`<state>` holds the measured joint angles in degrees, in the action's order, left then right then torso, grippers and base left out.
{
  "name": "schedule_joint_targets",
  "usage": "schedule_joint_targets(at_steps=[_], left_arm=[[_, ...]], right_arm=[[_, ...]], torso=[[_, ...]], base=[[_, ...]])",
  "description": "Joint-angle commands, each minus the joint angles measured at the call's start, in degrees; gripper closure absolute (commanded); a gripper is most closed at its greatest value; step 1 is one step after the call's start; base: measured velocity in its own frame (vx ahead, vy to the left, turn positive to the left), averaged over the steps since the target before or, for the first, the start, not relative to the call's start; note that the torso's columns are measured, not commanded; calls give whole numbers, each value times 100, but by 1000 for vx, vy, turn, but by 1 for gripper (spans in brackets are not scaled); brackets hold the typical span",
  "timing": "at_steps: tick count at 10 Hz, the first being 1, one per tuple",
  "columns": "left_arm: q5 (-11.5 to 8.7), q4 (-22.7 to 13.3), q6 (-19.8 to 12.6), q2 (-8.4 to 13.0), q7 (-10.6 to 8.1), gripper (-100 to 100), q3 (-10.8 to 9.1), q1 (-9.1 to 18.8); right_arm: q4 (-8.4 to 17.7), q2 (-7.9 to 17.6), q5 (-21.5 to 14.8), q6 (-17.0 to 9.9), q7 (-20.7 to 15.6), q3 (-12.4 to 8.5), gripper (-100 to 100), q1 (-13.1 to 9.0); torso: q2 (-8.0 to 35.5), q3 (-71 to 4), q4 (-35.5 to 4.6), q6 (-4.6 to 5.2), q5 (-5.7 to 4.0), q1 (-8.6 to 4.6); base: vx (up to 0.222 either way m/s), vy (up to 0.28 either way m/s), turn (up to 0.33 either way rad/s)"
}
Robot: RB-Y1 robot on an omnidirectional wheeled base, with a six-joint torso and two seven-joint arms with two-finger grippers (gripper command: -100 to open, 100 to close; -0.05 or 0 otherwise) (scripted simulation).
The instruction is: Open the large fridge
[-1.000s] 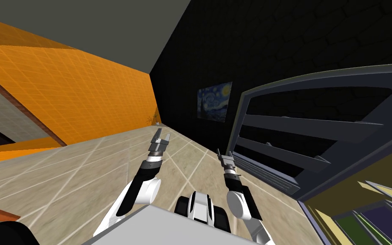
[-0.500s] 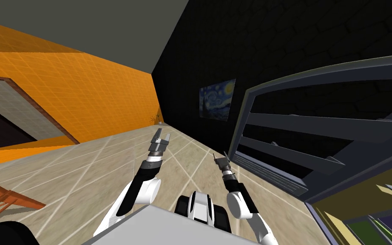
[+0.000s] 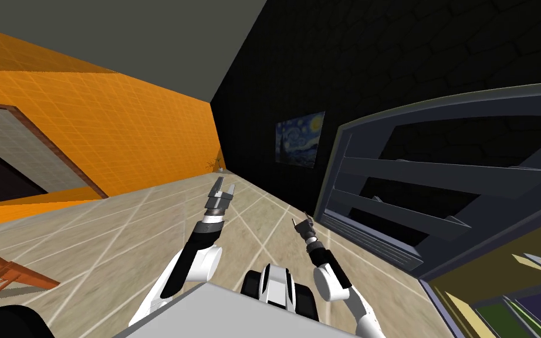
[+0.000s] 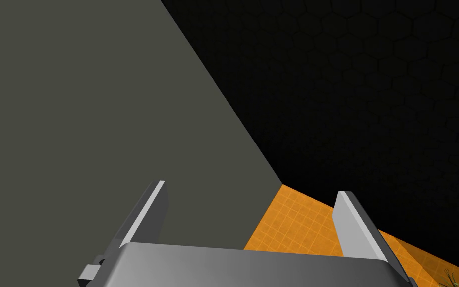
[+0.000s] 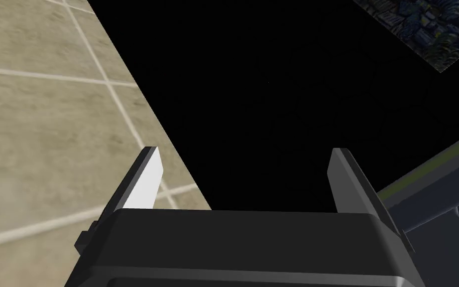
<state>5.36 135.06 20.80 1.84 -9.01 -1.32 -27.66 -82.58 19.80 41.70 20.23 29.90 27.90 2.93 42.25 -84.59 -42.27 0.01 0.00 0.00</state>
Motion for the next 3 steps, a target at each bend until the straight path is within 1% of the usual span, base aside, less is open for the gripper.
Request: schedule_joint_targets(at_steps=[1, 2, 3], left_arm=[[0, 0, 0, 0, 0, 0, 0, 0], [0, 0, 0, -1, 0, 0, 2, 2], [0, 0, 0, -2, 0, 0, 2, 2]], right_arm=[[386, 295, -464, -288, -356, 283, -100, -288], [544, 471, -628, -434, -484, 304, -100, -466], [665, 546, -797, -634, -662, 304, -100, -619]], torso=[[9, 6, -4, -1, 3, 8], [34, 20, -10, -6, 11, 43], [34, 22, -11, -1, 13, 38]], base=[[-90, 112, 157], [-118, 157, 108], [-71, 86, 1]])
